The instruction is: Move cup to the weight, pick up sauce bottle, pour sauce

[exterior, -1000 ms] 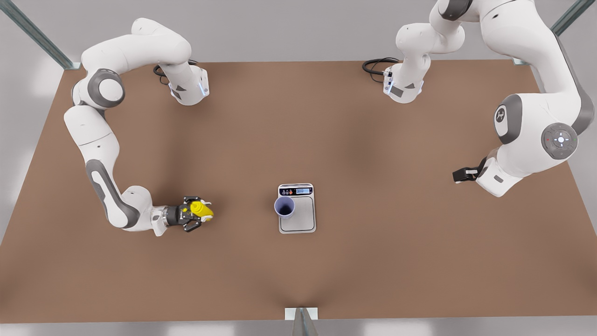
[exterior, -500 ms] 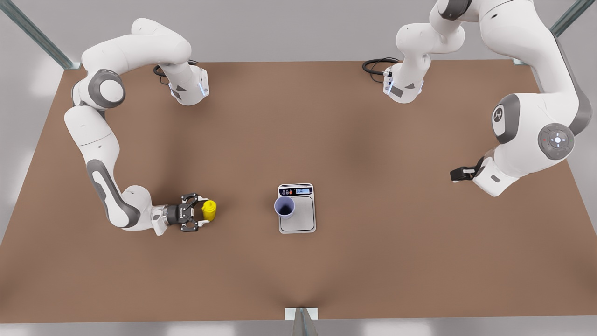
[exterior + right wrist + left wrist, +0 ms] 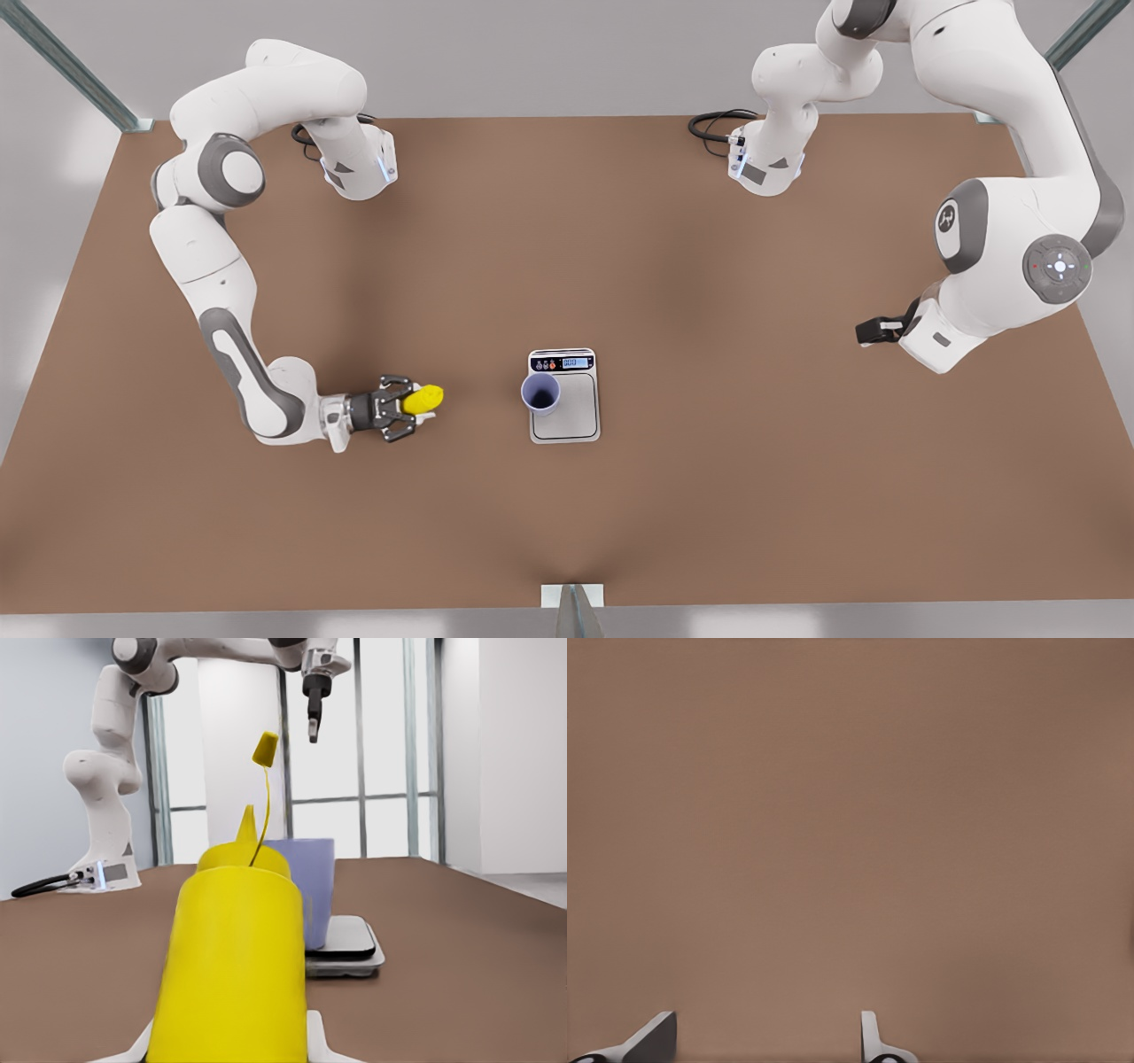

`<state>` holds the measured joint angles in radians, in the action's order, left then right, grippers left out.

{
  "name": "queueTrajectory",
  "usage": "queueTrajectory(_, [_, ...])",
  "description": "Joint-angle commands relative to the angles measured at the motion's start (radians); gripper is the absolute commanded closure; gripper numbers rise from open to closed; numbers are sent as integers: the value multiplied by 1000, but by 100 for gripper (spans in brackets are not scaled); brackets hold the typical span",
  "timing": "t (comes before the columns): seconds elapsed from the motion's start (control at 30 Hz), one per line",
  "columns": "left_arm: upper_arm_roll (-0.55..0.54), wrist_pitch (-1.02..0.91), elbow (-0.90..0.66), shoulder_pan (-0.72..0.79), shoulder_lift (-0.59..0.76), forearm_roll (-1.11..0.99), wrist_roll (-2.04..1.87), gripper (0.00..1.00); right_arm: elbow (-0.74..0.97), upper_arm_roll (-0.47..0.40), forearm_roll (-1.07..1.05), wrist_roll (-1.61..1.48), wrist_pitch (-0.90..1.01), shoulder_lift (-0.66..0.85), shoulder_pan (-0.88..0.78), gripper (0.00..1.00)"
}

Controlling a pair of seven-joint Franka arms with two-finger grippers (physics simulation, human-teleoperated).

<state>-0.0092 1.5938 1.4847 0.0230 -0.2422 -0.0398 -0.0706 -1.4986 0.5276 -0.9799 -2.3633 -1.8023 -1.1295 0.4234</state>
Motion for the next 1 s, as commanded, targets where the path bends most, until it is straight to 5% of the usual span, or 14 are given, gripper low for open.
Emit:
queueTrajectory(0.0, [0,0,-1,0,0,-2,0,0,0,0,1,6,1,4,0,60])
queueTrajectory(0.97, [0,-3,-1,3,1,-2,-5,0,-9,-44,-88,-14,75,-26,-58,57])
